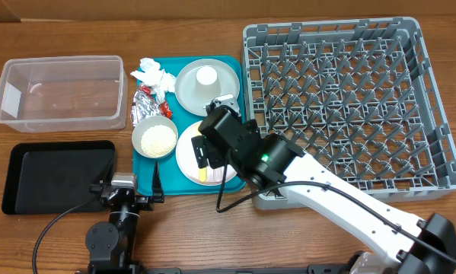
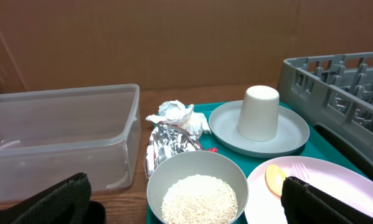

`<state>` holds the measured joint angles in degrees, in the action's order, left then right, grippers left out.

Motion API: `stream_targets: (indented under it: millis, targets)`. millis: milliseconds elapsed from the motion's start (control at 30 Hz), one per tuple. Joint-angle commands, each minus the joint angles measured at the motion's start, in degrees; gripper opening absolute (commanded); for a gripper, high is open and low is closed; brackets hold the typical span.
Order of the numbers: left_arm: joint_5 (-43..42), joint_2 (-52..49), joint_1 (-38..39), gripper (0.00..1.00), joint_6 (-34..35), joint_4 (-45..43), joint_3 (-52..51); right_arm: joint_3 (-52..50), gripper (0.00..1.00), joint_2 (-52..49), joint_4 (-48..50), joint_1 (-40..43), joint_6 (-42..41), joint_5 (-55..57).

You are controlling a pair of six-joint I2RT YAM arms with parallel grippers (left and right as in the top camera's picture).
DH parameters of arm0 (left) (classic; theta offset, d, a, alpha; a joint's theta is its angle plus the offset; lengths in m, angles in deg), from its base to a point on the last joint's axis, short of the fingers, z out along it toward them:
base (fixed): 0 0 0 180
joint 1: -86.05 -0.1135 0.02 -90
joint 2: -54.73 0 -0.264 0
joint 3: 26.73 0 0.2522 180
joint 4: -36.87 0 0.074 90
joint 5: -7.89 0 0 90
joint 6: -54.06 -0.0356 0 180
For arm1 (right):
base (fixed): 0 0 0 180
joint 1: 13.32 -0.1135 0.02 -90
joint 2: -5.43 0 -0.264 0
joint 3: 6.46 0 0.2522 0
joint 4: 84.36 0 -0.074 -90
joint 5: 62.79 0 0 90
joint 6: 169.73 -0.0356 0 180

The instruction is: Sort waste into correct bins and load items into the dishwasher rack

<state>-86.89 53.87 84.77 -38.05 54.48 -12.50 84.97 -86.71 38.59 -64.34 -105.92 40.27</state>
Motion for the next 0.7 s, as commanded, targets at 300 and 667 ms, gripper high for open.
stream_targets:
  millis: [300, 667]
  targets:
    - [-0.61, 0.61, -0.63, 1.0, -0.7, 0.11, -0.2, 1.16, 0.53, -14.6, 6.64, 0.11, -5.29, 0.17]
    - [-0.61, 0.61, -0.63, 1.0, -0.7, 0.11, -0.2, 1.16, 0.5, -24.59, 7.65, 0.2, -8.57, 1.36]
